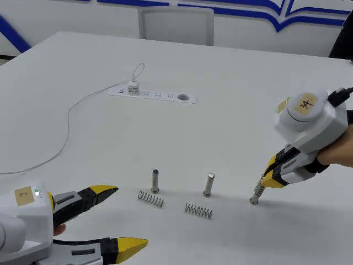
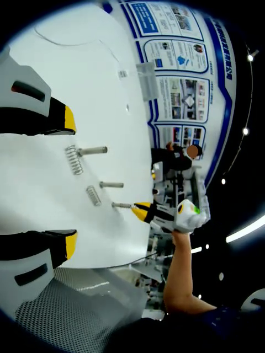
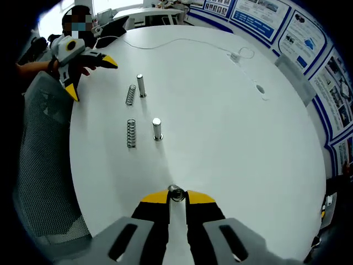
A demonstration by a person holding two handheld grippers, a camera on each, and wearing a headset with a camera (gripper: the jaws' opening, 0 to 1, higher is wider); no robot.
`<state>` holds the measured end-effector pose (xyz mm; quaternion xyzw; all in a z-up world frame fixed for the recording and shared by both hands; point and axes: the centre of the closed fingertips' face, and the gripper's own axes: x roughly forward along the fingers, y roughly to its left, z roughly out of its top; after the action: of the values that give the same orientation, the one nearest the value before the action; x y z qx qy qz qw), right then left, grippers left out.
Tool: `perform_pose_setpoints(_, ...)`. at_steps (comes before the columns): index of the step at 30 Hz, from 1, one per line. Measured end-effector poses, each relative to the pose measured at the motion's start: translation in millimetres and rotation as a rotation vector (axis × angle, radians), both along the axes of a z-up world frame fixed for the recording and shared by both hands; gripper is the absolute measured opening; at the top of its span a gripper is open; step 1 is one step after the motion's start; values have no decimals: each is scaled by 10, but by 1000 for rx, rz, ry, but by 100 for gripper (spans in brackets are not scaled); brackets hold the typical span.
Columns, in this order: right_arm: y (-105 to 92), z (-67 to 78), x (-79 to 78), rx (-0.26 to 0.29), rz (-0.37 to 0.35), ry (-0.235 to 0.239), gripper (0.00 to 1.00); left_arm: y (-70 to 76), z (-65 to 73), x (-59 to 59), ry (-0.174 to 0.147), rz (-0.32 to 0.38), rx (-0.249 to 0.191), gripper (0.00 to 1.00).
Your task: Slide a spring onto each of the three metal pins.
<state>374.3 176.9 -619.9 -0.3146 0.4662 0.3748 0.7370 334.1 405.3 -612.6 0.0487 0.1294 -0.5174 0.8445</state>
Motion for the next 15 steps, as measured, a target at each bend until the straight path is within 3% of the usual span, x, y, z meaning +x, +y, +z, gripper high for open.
perform_pose_setpoints(15, -5, -217, 2, -15, -7, 23, 12, 24, -2, -7, 2, 2, 4, 71)
